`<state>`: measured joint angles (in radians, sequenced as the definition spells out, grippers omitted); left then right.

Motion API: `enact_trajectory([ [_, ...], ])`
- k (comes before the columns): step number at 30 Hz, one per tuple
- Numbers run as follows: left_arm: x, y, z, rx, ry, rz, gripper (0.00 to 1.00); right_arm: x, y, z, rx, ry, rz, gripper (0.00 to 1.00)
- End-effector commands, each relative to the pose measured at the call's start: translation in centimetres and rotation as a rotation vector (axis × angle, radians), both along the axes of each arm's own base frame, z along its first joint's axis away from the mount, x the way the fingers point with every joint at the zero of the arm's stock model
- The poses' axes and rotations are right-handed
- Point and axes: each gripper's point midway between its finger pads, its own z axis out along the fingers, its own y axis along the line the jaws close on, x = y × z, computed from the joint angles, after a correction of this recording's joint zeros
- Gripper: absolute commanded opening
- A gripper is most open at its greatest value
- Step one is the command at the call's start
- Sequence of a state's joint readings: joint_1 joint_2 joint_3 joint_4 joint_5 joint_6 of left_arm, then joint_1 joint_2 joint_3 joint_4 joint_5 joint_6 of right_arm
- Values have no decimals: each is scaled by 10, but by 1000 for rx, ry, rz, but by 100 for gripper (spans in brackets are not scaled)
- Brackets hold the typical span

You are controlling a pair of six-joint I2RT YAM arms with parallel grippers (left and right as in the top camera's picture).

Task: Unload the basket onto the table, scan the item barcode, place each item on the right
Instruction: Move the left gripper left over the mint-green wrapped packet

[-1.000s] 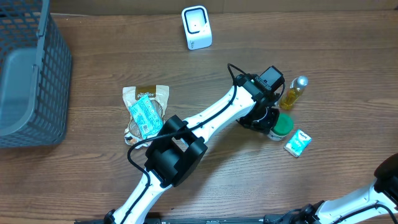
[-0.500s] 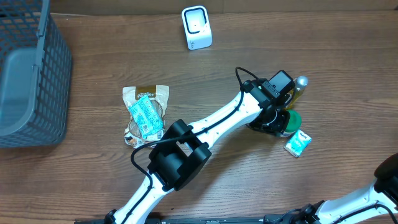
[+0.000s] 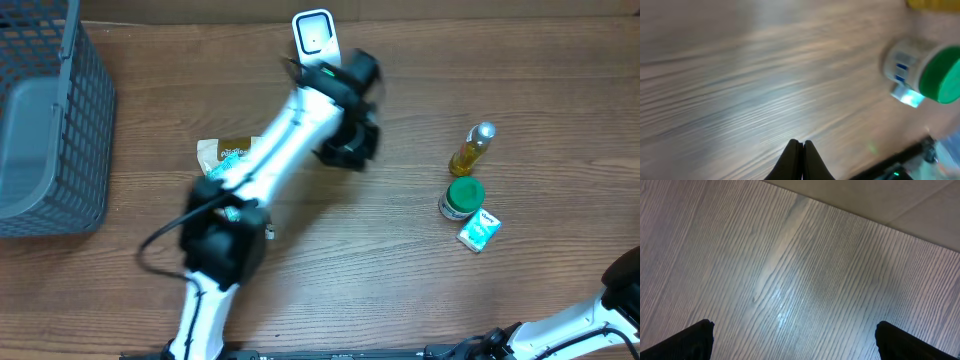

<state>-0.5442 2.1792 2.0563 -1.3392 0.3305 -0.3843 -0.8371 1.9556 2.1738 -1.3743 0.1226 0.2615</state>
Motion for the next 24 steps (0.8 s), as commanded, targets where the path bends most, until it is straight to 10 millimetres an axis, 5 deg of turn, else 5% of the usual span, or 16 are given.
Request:
enact_trajectory([
  [1, 25, 65, 61, 97, -194, 87, 4, -1, -1, 10, -24, -14, -4, 100],
  [6, 32, 149, 92, 164, -207, 303, 4, -1, -1, 10, -24, -14, -4, 100],
  [12, 26, 229, 89, 244, -120, 494, 5, -1, -1, 10, -24, -14, -4, 100],
  [17, 16, 269, 69, 301, -38, 578, 31, -1, -1, 10, -24, -14, -4, 100],
  [24, -1, 273, 25, 302, 85, 586, 34, -1, -1, 10, -24, -14, -4, 100],
])
